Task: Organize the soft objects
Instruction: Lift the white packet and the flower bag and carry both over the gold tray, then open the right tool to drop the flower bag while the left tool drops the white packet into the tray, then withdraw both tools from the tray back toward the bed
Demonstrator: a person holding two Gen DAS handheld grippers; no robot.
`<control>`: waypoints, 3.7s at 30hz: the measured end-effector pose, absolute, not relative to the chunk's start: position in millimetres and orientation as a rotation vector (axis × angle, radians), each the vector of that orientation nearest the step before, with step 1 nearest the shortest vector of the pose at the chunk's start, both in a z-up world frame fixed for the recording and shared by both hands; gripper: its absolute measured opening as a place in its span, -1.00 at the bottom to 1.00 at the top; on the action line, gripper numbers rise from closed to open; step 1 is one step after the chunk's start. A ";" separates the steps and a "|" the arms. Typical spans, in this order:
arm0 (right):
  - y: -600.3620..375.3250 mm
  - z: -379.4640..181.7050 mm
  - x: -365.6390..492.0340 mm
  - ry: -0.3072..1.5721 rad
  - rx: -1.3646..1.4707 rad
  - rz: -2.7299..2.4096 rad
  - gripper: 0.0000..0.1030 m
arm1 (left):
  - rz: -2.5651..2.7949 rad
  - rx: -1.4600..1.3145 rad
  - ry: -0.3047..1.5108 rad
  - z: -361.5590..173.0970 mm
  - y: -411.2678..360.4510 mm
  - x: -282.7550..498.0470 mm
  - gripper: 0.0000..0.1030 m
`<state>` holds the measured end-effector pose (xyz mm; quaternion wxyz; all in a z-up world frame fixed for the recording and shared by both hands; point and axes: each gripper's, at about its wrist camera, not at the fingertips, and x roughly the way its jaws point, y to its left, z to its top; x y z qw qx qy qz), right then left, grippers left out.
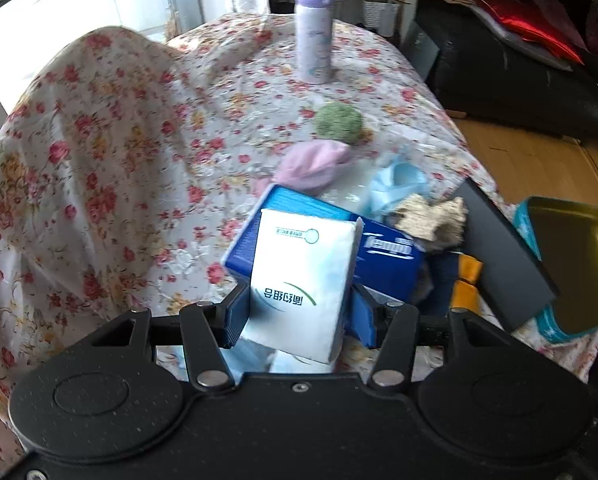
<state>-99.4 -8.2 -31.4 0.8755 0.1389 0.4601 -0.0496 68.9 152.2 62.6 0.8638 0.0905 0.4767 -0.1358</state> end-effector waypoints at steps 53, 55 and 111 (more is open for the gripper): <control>-235.8 -5.6 -140.6 0.565 0.518 -0.730 0.18 | -0.579 0.394 1.060 35.1 -104.6 22.4 0.00; -236.6 -7.1 -139.1 0.576 0.520 -0.732 0.18 | -0.579 0.402 1.063 32.4 -108.4 22.8 0.01; -222.3 -4.6 -136.4 0.605 0.402 -0.789 0.57 | -0.454 0.168 0.958 82.0 51.2 17.0 0.38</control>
